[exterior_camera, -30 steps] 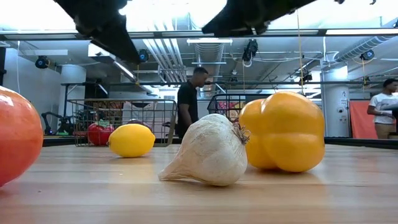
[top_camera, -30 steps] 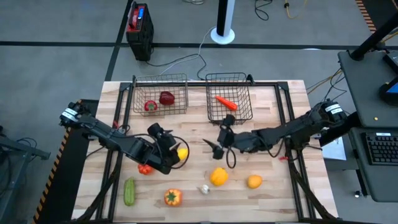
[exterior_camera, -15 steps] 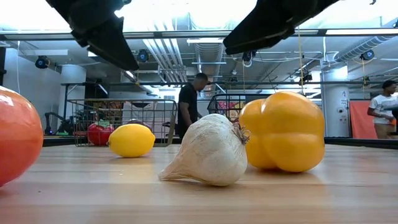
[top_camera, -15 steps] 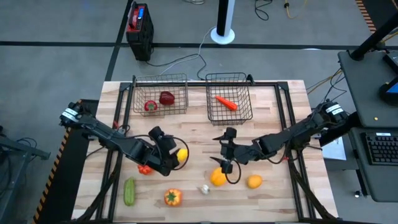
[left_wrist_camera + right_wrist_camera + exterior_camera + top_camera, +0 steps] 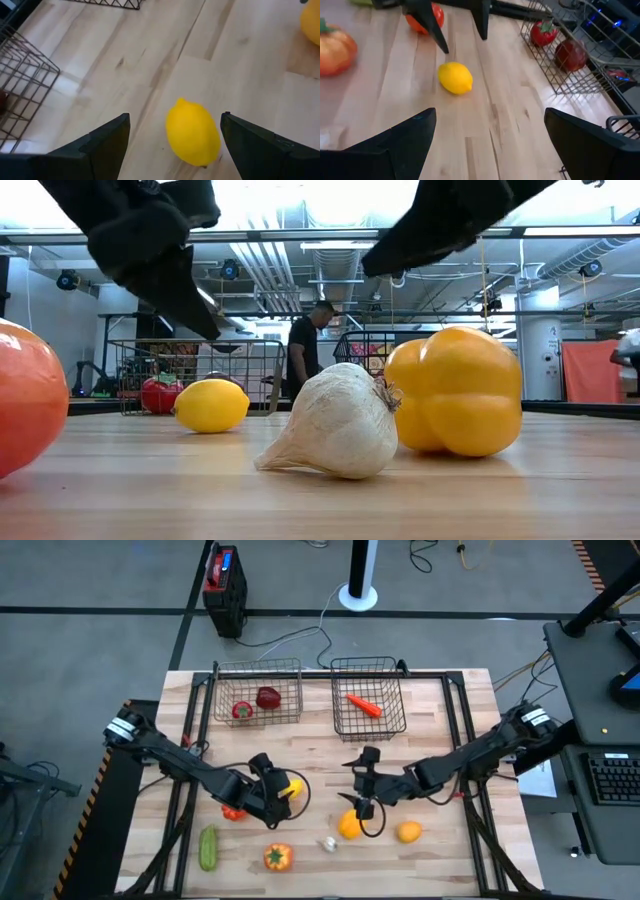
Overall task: Sort produce into baskets
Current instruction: Put the lemon into the gold wire basket
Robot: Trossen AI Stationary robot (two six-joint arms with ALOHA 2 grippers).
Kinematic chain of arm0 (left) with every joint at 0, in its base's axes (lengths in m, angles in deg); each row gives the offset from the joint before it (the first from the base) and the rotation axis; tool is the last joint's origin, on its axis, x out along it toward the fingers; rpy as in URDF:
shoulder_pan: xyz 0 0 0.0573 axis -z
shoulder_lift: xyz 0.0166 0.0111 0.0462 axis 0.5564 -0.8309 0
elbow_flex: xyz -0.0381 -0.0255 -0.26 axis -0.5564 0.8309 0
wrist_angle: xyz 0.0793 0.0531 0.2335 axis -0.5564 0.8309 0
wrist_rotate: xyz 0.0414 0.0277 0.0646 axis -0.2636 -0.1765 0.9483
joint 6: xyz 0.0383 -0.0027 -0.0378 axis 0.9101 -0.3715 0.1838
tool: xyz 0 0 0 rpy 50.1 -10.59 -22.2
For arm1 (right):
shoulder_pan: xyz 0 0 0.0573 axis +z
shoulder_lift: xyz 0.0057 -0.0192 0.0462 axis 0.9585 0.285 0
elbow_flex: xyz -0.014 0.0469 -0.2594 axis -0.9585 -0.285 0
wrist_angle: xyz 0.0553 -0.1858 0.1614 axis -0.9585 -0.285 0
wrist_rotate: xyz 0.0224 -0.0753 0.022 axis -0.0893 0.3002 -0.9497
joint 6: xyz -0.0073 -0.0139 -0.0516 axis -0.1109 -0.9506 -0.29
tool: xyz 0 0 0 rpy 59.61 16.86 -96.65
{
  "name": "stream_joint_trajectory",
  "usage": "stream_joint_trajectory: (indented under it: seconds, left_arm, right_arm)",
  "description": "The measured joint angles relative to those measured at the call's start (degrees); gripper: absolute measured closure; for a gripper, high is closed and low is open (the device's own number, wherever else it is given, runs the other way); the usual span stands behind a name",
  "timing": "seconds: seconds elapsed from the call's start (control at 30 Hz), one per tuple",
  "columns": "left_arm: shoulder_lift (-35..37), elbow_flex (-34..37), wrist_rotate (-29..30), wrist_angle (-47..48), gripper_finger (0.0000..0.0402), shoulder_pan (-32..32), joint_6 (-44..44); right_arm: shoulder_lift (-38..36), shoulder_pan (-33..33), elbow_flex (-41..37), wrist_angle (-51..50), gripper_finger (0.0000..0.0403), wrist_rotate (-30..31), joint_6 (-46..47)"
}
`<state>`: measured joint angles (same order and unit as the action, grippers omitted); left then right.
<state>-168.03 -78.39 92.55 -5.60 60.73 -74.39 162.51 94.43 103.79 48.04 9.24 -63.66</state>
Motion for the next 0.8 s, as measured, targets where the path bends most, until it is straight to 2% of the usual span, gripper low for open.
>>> stream_joint_trajectory:
  seconds: [0.13, 0.3, 0.4, 0.8]
  left_arm:
    - [-0.78, -0.02, 0.0, -0.28, 0.0108, 0.06, 0.05]
    - [-2.77, -0.02, 0.0, -0.21, 0.0108, 0.04, -1.03]
    - [-4.16, -0.02, -0.1, -0.12, 0.0108, 0.04, -1.99]
    - [-6.02, -0.09, -0.09, -0.36, 0.0106, 0.02, -2.96]
  right_arm:
    - [0.22, 0.0, -0.17, 2.23, 0.0039, 0.09, -1.89]
    - [-1.06, -0.01, 0.24, 12.85, 0.0039, 0.22, -11.52]
    - [-1.18, -0.26, 1.21, 14.18, 0.0039, 0.24, -14.52]
    - [-0.67, -0.39, 0.26, 11.38, 0.0039, 0.08, -7.68]
